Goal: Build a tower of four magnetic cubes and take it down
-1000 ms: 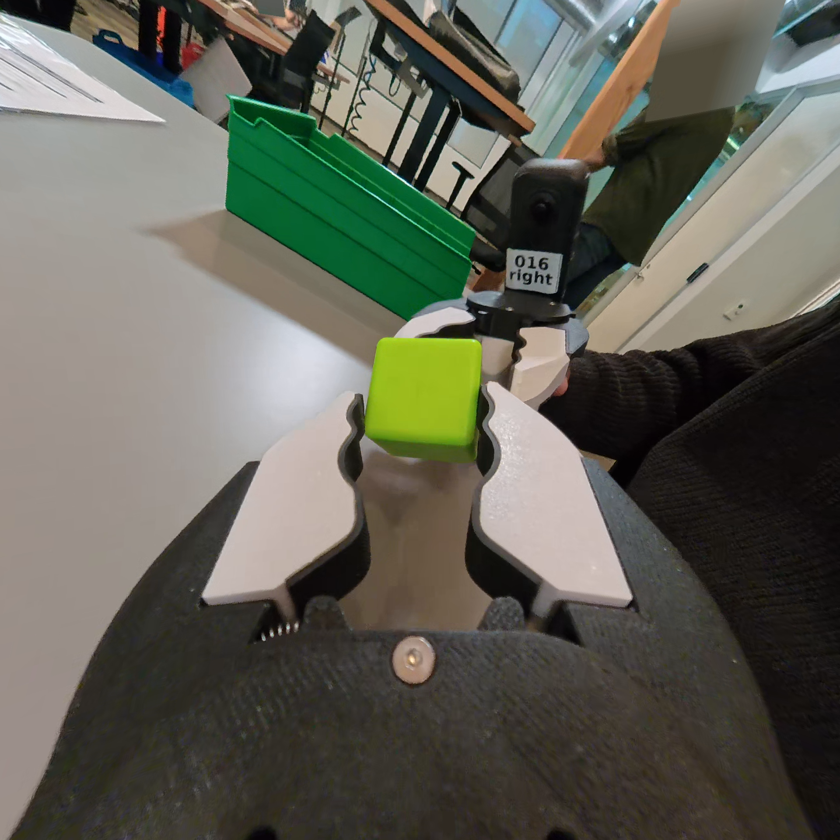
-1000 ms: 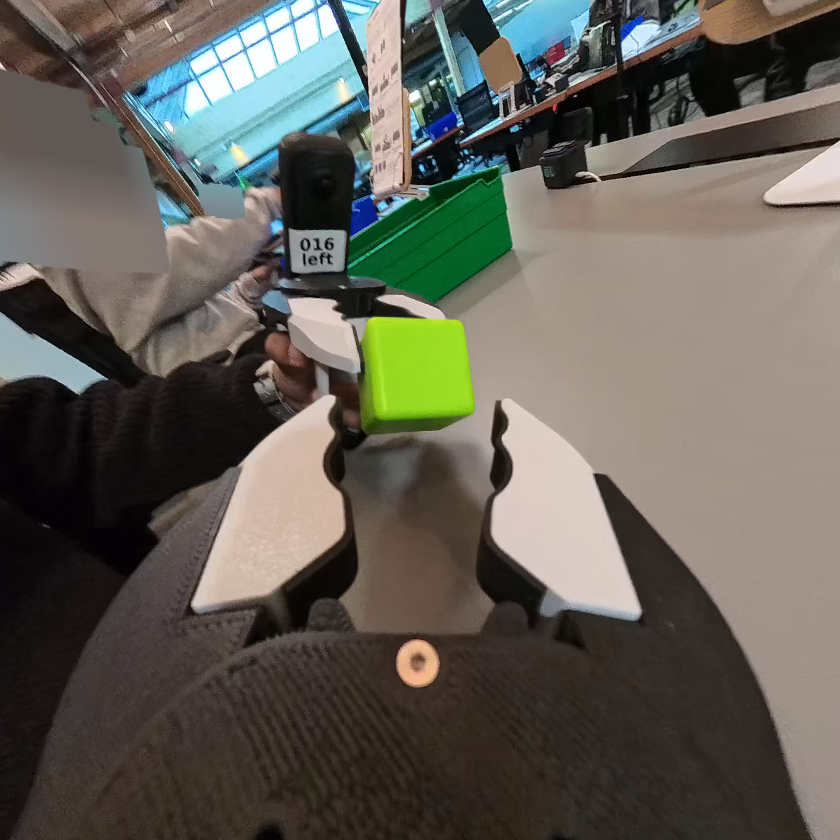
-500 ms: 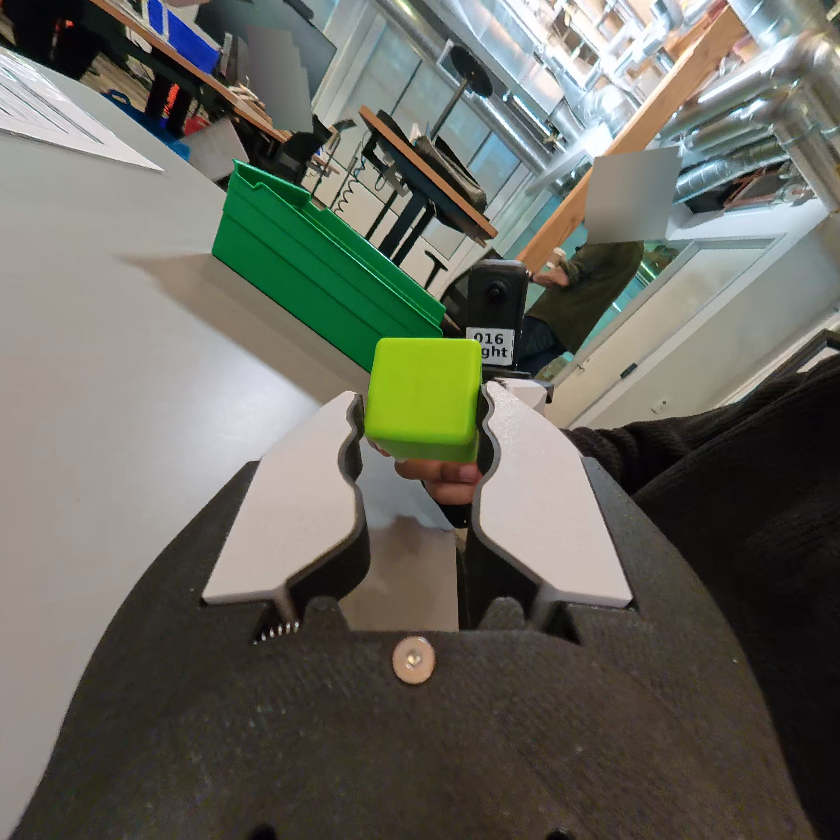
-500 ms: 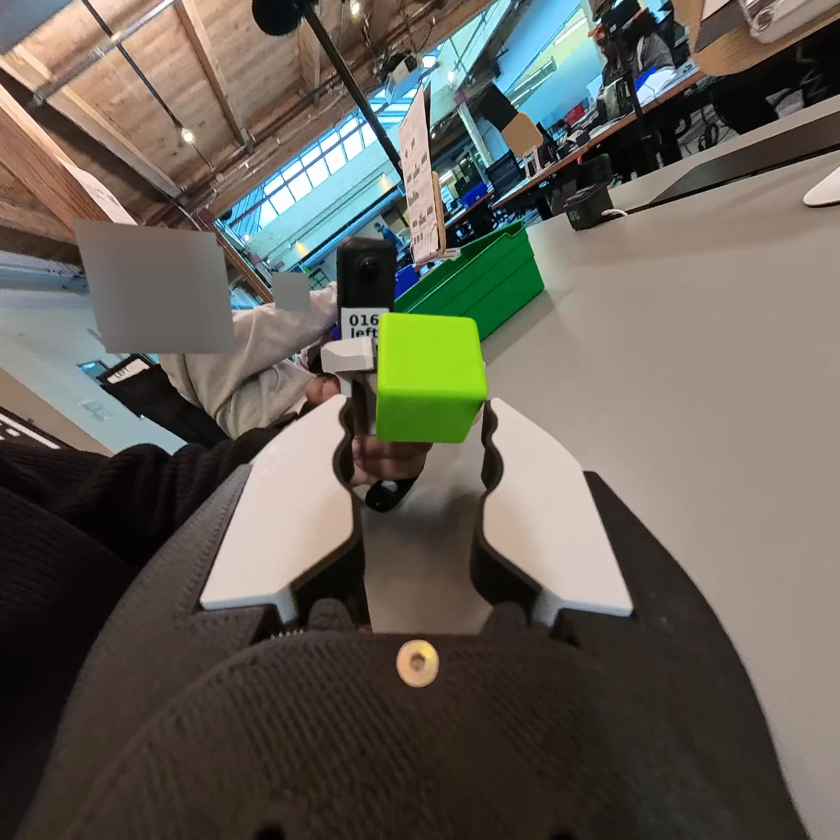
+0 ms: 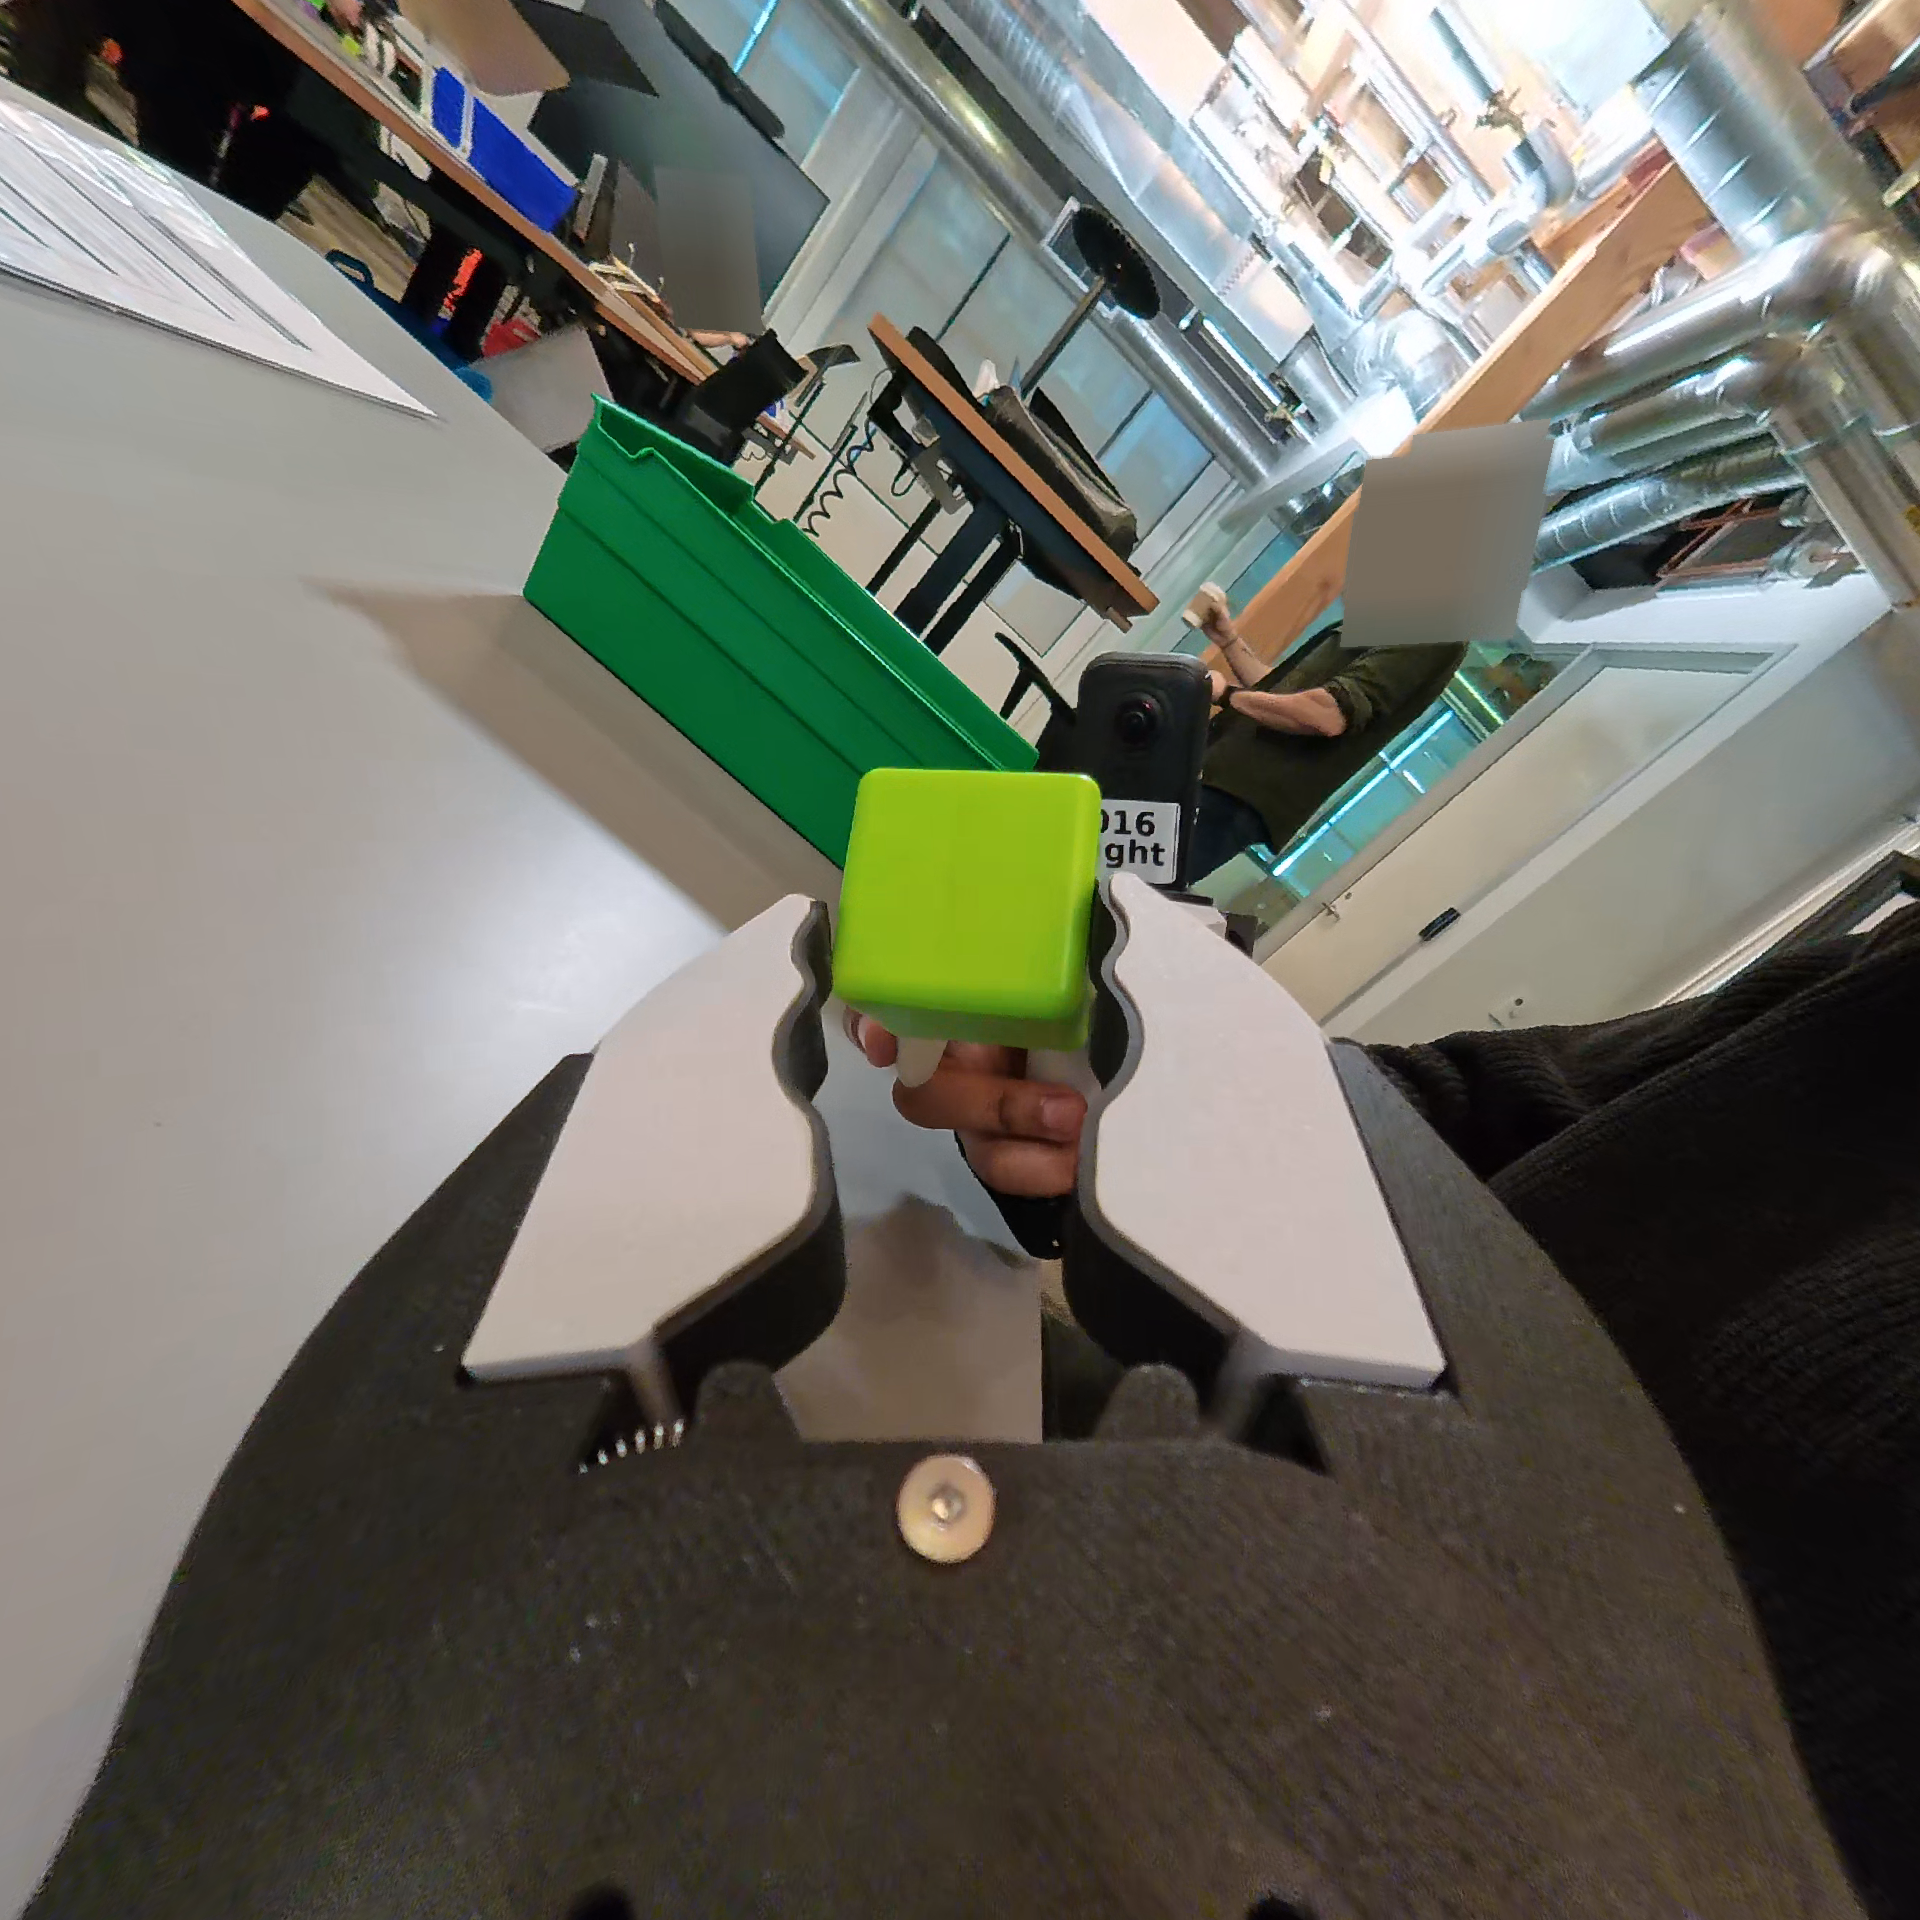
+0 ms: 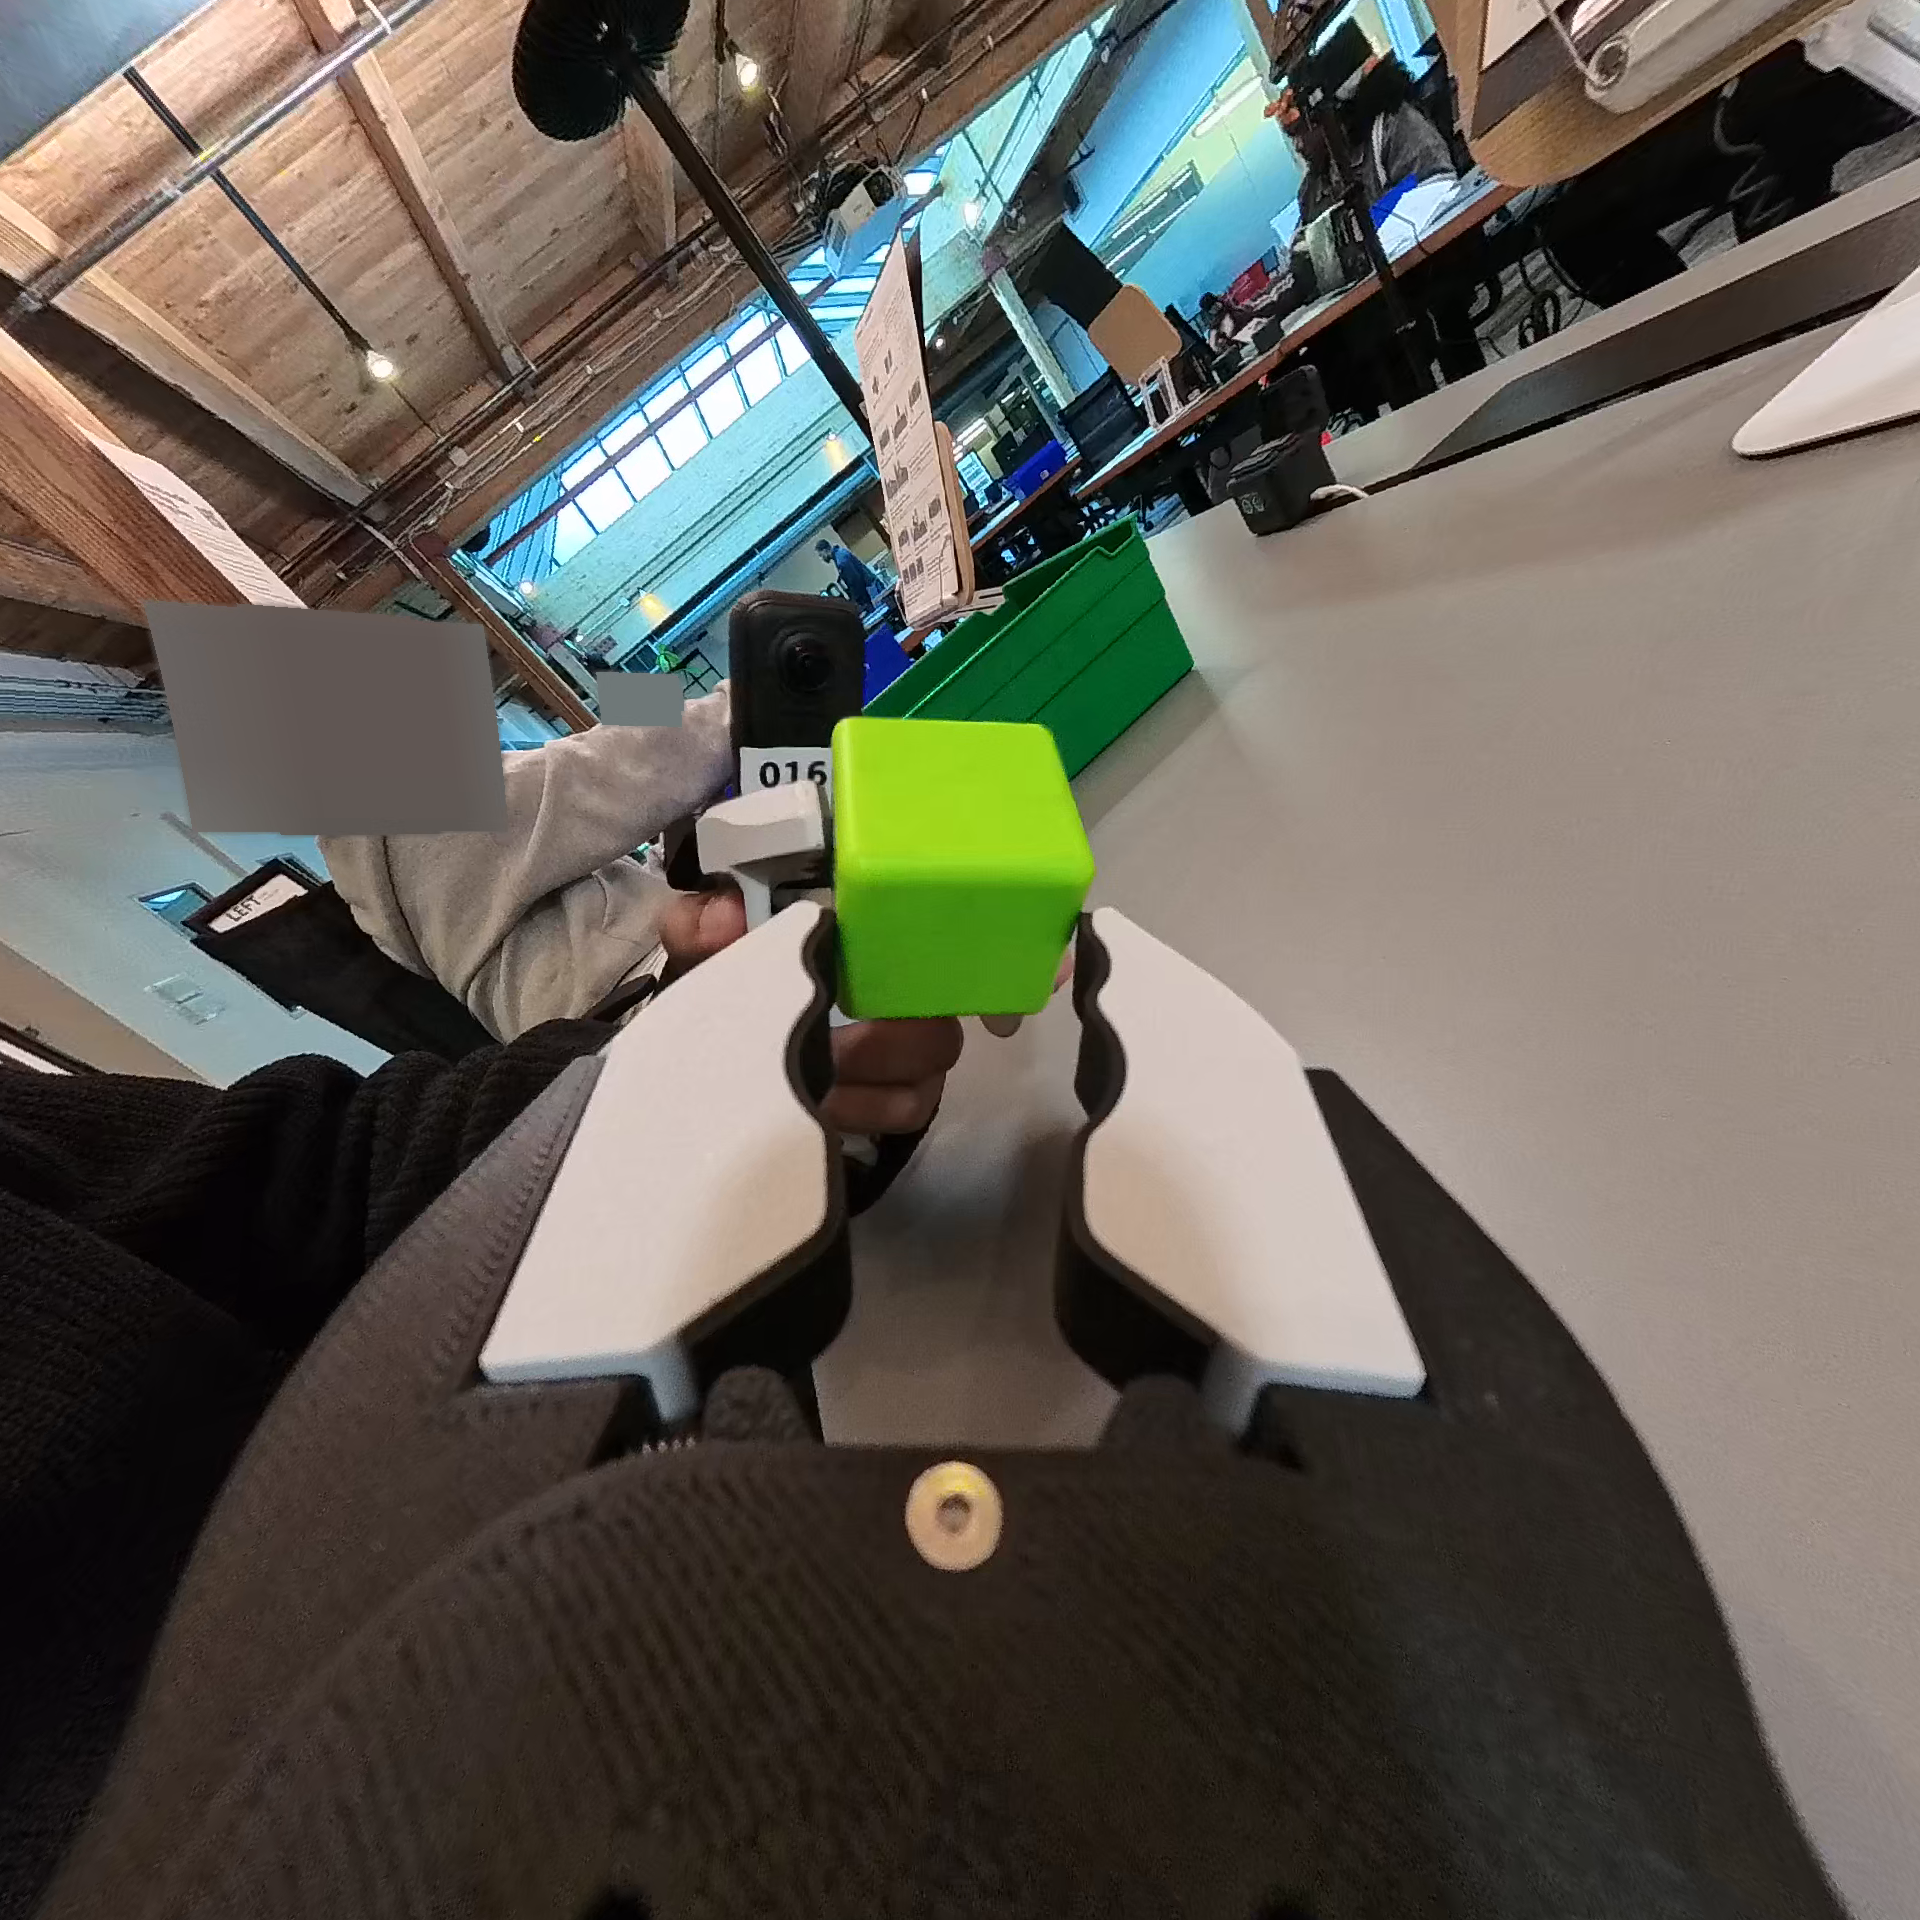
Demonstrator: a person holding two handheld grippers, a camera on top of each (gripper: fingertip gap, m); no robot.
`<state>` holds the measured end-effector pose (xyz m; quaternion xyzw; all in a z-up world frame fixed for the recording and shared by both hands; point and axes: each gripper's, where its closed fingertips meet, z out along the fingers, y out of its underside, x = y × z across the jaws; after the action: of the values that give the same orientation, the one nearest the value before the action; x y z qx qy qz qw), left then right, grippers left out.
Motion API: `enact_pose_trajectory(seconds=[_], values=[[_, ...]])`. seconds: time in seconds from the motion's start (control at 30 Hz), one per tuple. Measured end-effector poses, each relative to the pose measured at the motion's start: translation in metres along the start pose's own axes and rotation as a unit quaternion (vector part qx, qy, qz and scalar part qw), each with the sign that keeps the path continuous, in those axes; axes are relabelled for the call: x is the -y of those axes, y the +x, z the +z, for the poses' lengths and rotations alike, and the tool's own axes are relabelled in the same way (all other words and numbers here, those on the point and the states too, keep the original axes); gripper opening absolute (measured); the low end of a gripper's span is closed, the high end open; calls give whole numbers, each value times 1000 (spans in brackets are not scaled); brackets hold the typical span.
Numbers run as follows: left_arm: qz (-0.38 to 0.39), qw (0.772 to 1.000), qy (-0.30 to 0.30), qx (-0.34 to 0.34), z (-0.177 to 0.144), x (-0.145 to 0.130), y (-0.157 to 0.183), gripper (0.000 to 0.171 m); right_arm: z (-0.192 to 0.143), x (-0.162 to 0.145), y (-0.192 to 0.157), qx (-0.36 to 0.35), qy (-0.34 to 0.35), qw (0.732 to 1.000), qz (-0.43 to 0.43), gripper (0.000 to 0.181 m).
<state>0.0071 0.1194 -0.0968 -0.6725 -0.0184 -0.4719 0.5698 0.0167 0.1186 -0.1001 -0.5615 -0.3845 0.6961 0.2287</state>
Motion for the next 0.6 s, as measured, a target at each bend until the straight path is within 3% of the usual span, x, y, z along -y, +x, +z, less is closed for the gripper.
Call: enact_pose_trajectory(seconds=[0.6], values=[[38,999,-3,2,-2,-3,2,51,-7,13,4,-12,16,1000,-8,44]])
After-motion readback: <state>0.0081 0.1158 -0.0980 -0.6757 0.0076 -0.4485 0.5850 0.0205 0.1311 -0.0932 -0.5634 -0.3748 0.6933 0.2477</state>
